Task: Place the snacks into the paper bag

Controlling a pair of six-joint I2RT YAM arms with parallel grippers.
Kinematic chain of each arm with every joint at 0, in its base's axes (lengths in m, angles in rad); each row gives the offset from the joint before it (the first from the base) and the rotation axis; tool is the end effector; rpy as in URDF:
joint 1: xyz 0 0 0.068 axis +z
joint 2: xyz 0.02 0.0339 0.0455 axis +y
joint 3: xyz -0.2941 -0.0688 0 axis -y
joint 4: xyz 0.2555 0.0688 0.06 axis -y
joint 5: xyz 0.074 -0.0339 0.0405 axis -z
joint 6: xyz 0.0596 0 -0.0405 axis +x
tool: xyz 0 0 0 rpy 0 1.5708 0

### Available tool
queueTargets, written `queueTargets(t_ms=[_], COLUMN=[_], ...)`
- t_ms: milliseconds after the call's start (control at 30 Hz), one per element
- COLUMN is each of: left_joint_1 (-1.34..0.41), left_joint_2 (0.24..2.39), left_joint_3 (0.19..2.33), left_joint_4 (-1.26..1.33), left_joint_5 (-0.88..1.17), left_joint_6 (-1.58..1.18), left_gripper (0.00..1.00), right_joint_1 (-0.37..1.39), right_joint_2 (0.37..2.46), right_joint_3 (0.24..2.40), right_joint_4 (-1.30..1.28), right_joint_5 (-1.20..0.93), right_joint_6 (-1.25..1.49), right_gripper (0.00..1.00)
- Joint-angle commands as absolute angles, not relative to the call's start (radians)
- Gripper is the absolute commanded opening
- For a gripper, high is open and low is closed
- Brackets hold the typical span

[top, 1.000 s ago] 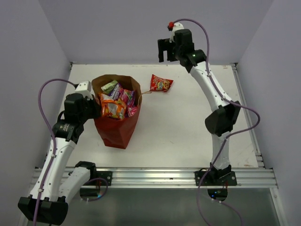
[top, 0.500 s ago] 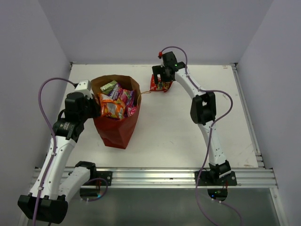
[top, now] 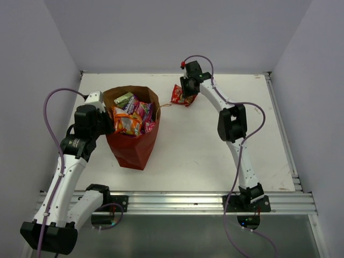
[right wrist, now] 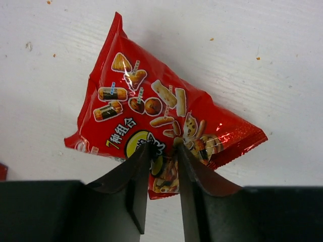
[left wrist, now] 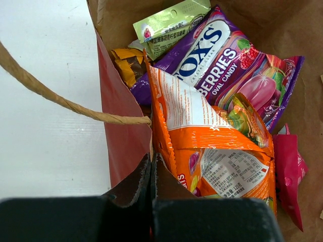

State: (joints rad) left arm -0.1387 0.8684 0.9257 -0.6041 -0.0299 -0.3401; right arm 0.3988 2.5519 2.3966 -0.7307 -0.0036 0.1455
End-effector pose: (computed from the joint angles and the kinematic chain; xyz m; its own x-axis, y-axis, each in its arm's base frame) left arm 0.1941 -0.0253 0.3431 -0.5231 -0.2636 -0.8104 -0.0653 0.9606 -0.2703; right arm 0.5626 0.2373 0.1933 -0.7628 -0.1641 -0.6254 -0.2828 0.9545 0.0945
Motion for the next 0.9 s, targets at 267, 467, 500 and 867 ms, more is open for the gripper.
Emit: queueTargets(t_ms=[267, 467, 500, 867], left_joint_1=[-0.147, -0.147, -0.147, -0.147], left_joint_2=[0.851, 0.839, 0.836, 0.838], left_joint_3=[0.93, 0.924, 0.923, 0.919], left_joint_4=[-0.586, -0.586, -0.586, -0.583], left_joint_5=[-0.023, -0.02, -0.018, -0.005], left_joint_6=[-0.356, -0.357, -0.359, -0.354], left_gripper=[0.0, 0.0, 0.0, 0.0], right_joint_1=[0.397, 0.406, 0.41, 0.498], right_joint_2=[2.444, 2.259, 2.234, 2.019], right_joint_3=[2.319, 2.422, 2.437, 2.528], right_joint_4=[-0.729, -0.756, -0.755, -0.614], right_joint_5=[-0.035, -0.043, -0.054, -0.42], right_joint_6=[0.095, 0.112, 0.118, 0.259], right_gripper=[0.0, 0.0, 0.0, 0.0])
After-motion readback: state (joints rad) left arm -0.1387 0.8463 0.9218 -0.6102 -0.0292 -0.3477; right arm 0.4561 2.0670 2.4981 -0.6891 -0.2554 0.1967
